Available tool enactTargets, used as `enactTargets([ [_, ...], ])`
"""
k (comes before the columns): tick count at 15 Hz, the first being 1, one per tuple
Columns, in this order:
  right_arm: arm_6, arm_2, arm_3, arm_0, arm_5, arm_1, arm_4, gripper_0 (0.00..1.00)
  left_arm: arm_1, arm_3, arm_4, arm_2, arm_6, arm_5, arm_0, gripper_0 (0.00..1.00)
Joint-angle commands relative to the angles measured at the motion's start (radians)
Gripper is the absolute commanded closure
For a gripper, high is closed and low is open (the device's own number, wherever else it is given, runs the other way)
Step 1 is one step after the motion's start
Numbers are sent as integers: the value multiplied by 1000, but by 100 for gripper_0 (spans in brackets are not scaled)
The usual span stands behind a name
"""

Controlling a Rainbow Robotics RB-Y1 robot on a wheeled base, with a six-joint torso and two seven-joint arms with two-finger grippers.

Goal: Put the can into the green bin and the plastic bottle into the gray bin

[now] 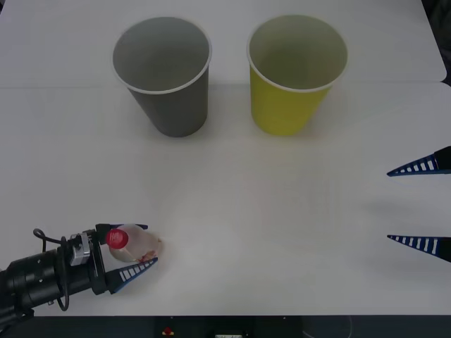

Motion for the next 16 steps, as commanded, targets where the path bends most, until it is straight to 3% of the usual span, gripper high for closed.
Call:
enactTargets([
  [1, 0, 0, 0, 0, 0, 0, 0, 0, 0, 0, 1, -3, -2, 0, -1, 100],
  [8, 0, 0, 0, 0, 0, 0, 0, 0, 5, -17, -2, 1, 40, -3, -1, 100],
  [16, 0, 0, 0, 0, 0, 0, 0, 0, 80, -421, -122, 52, 575, 31, 105, 100],
])
